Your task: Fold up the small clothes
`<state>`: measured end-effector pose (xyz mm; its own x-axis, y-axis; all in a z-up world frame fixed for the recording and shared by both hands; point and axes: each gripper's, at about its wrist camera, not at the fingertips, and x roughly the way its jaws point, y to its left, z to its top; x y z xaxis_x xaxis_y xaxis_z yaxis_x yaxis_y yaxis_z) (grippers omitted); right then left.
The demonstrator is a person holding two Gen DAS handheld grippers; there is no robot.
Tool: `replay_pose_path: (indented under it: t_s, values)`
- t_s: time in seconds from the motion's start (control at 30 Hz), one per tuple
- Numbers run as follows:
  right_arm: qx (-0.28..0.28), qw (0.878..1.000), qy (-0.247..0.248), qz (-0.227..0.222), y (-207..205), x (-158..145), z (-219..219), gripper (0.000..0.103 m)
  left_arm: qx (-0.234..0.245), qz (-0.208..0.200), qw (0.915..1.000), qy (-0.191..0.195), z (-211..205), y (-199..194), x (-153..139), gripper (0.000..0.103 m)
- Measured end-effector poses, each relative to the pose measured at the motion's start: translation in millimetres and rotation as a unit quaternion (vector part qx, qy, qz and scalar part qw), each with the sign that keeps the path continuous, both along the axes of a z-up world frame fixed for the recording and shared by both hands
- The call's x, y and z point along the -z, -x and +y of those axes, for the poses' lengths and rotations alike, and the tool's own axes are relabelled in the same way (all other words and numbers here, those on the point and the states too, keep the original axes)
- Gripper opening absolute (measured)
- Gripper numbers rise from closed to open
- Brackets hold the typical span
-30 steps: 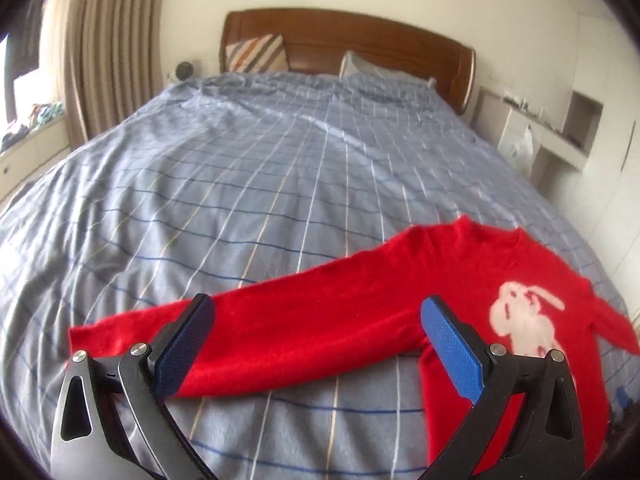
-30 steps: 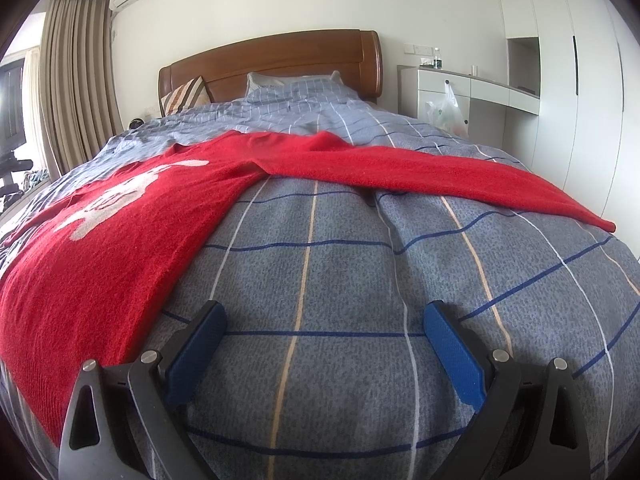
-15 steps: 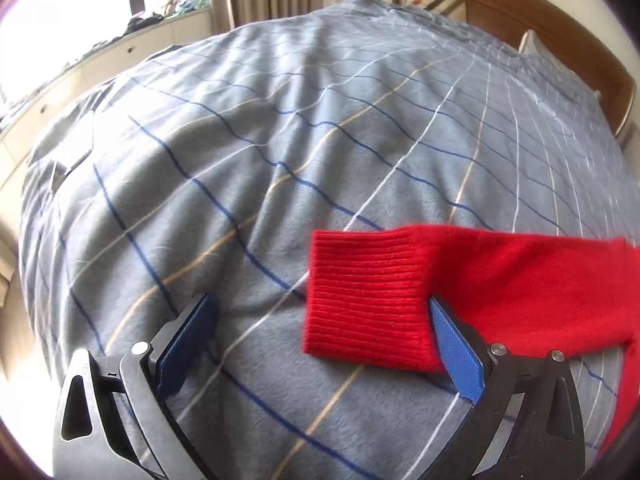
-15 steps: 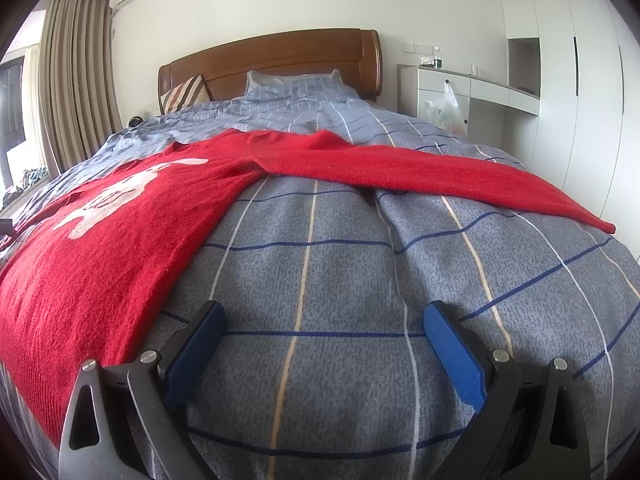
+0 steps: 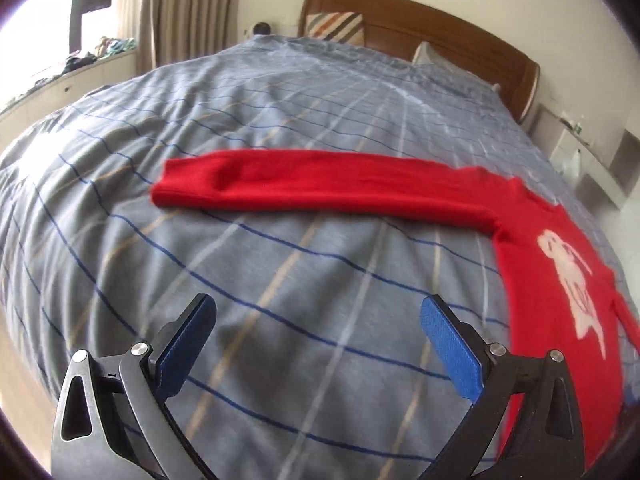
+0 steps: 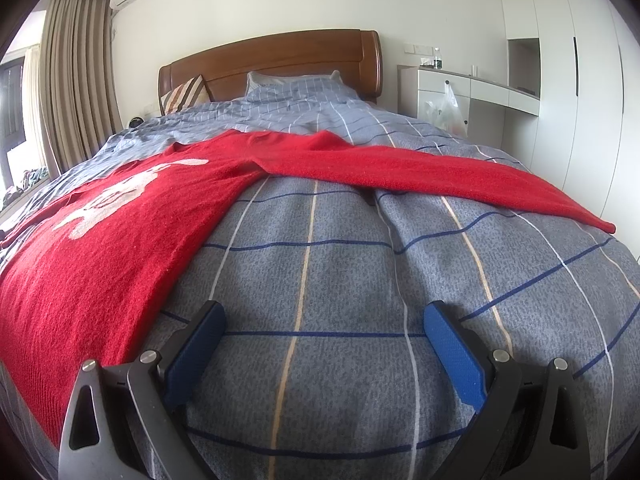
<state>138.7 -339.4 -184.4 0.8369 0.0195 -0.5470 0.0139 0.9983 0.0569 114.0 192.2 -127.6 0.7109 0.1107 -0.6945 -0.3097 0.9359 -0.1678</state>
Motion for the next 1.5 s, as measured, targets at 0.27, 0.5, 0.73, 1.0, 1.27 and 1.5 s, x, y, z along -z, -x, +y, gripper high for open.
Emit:
replay_pose_path:
  t_s: [0.27,0.5,0.73,1.0,1.27,1.5]
  values:
    - [0.000,1.000,0.000,0.000,0,0,0,0.099,0.018,0.000,0.9980,-0.061,-33,-13,31,0.103]
    - [0.000,1.000,0.000,0.000,0,0,0,0.099,0.019,-0.010,0.9978,-0.062,-30,-10,33,0.103]
    - [0.000,1.000,0.000,0.000,0,0,0,0.099,0.016,-0.012,0.9973,-0.071,-35,-12,35,0.103]
    - [0.000,1.000,0.001,0.000,0,0,0,0.099,0.016,-0.013,0.9972,-0.072,-36,-12,35,0.103]
    - [0.000,1.000,0.001,0.000,1,0,0,0.099,0.016,-0.014,0.9972,-0.072,-36,-12,36,0.103]
    - [0.000,1.000,0.001,0.000,1,0,1,0.099,0.016,-0.014,0.9972,-0.072,-36,-12,36,0.103]
